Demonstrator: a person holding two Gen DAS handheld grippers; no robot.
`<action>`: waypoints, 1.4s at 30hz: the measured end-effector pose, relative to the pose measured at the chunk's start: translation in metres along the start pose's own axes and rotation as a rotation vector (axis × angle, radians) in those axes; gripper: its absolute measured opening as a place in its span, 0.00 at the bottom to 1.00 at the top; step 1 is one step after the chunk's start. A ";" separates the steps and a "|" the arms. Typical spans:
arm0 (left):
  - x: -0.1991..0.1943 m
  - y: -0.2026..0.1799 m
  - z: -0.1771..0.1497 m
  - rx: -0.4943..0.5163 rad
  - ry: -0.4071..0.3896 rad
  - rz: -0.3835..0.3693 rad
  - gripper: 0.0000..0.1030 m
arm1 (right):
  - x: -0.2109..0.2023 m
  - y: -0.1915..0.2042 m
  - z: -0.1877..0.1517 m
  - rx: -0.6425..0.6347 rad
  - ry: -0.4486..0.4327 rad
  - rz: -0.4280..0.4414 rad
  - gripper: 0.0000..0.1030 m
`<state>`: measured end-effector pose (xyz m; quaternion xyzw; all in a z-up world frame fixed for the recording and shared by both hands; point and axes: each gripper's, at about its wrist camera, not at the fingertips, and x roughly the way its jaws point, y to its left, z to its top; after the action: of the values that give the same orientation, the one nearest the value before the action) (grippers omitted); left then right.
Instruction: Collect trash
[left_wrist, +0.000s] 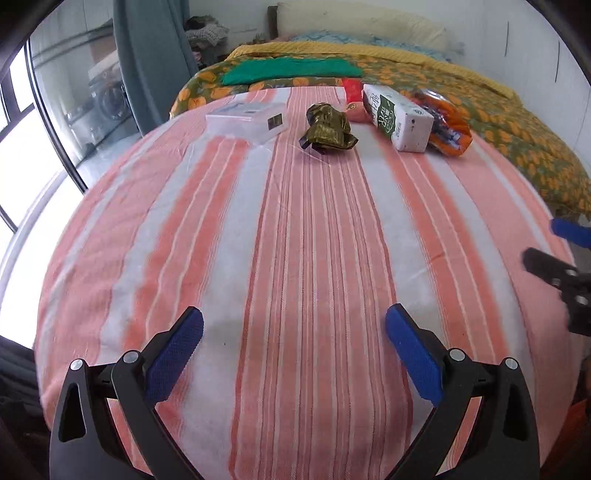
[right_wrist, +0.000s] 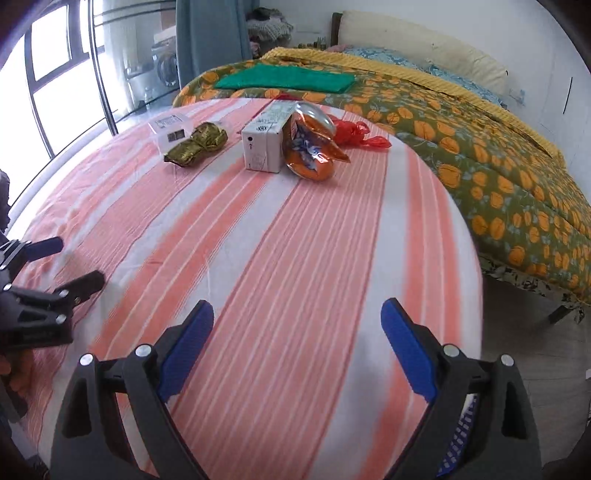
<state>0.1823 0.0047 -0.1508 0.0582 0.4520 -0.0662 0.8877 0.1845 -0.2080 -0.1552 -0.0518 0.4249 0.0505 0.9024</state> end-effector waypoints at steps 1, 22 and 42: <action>-0.001 0.003 -0.002 -0.009 0.006 -0.006 0.95 | 0.006 0.001 0.002 0.003 0.004 -0.006 0.87; 0.003 0.051 0.055 -0.192 0.010 -0.079 0.96 | 0.027 -0.004 0.000 0.059 0.024 0.022 0.92; 0.136 0.065 0.218 -0.345 0.125 0.177 0.96 | 0.028 -0.003 -0.001 0.059 0.023 0.022 0.92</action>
<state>0.4462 0.0245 -0.1308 -0.0514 0.5039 0.0942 0.8570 0.2022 -0.2100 -0.1769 -0.0211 0.4370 0.0472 0.8980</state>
